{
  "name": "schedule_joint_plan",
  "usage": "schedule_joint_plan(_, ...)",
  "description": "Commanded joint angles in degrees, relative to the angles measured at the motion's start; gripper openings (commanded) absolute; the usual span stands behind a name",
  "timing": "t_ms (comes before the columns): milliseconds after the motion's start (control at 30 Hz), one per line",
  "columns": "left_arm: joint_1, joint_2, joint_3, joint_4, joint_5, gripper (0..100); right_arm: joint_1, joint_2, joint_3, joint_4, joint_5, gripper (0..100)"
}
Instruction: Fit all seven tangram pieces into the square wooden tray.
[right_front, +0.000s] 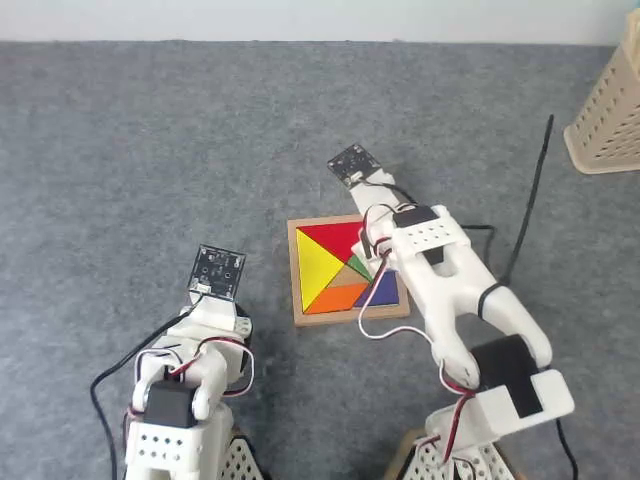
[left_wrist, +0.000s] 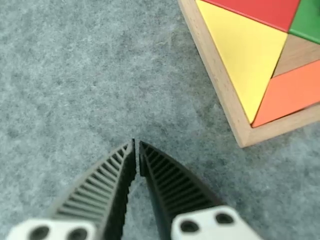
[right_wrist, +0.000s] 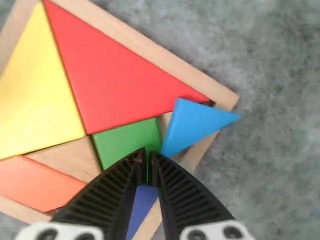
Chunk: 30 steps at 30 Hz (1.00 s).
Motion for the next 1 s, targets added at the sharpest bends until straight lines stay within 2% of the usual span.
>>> schedule_joint_plan(0,-0.09,-1.23,-1.10,0.35,0.35,1,1.01,-0.57,-3.34,-1.01,1.05,0.8)
schedule_joint_plan(967,-0.09,-1.23,-1.10,0.35,0.35,1,3.47,-3.38,-3.52,-0.40,0.97,0.8)
